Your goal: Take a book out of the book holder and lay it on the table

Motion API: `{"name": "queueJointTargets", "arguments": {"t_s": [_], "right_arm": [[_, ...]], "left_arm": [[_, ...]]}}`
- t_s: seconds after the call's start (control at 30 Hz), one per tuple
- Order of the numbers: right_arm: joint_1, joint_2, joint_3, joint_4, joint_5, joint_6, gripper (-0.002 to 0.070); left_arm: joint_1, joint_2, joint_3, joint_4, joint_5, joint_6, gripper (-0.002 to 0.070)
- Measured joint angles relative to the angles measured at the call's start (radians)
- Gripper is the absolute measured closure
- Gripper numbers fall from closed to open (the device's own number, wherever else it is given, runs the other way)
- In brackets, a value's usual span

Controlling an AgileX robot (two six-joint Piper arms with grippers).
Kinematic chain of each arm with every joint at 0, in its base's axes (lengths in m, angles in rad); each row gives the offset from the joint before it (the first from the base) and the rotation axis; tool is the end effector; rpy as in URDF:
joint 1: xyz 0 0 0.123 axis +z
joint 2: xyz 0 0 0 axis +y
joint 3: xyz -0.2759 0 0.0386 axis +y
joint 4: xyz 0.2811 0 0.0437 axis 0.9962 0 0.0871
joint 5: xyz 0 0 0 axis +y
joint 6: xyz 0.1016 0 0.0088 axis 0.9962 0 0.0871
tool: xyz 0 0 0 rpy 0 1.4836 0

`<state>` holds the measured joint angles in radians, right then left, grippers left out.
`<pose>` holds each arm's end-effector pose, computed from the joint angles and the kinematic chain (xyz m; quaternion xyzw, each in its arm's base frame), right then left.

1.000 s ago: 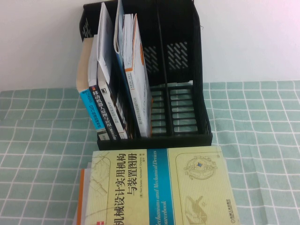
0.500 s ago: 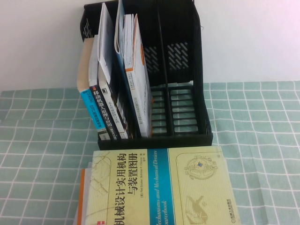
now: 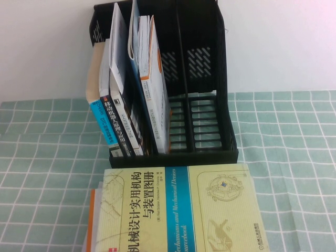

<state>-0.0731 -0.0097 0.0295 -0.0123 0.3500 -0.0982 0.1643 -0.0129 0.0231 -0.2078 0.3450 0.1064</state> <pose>0.1033 -0.0080 0.1685 -0.0134 0.7995 -0.0565 0.5978 0.1032 0.0099 0.1725 -0.0792 0.7890 -0.0049 0.6093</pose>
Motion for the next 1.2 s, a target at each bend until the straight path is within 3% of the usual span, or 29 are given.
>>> {"name": "queueJointTargets", "arguments": {"t_s": [0.13,1.2], "right_arm": [[0.0,0.0,0.0,-0.061,0.0,0.0,0.0678],[0.0,0.0,0.0,-0.035,0.001,0.0,0.0678]], "left_arm": [[0.002,0.0,0.0,0.0,0.002,0.0,0.0677],[0.002,0.0,0.0,0.0,0.003,-0.003,0.0678]]}}
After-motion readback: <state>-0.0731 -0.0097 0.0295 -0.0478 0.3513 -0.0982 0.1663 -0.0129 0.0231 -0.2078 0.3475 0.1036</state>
